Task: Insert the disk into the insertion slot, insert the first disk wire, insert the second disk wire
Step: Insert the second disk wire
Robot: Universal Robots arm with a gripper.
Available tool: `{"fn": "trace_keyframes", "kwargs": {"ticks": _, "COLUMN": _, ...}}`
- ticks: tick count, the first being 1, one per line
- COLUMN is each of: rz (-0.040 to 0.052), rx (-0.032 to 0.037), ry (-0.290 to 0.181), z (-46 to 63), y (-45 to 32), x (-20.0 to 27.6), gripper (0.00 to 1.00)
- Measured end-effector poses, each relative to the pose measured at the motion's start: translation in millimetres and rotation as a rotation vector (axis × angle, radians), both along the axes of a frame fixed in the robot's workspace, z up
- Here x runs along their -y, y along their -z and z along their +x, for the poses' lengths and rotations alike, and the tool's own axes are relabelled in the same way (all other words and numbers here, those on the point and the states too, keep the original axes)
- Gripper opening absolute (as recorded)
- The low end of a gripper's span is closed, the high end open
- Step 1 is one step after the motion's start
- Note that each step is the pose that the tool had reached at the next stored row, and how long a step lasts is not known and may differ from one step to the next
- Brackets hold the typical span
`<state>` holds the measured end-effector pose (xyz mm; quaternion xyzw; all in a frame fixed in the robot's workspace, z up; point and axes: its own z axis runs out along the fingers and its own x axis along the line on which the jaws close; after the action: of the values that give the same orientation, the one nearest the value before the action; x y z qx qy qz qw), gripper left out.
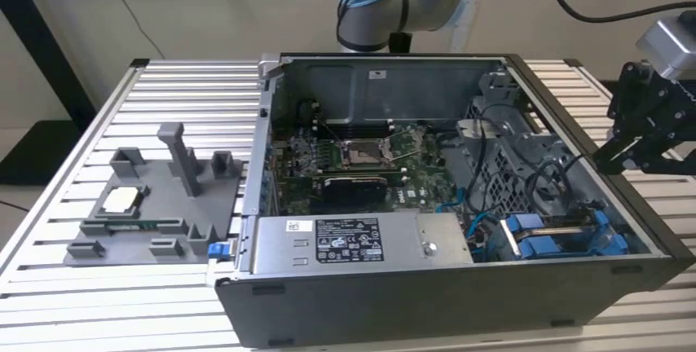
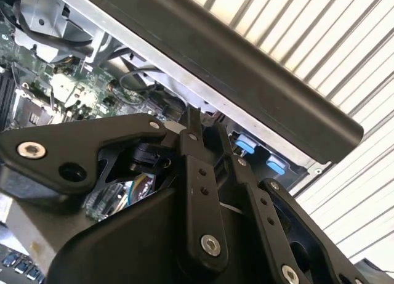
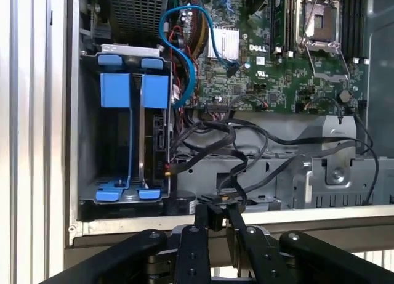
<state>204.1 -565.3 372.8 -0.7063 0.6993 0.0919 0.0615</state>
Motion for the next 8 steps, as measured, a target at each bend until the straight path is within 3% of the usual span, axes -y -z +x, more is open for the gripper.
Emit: {"fn": "trace_keyframes", "kwargs": {"ticks": 8, "rz": 0.0021, "rx": 0.0000, "ry": 0.000, "z": 0.0, "y": 0.0, "x": 0.1, "gripper": 0.25}}
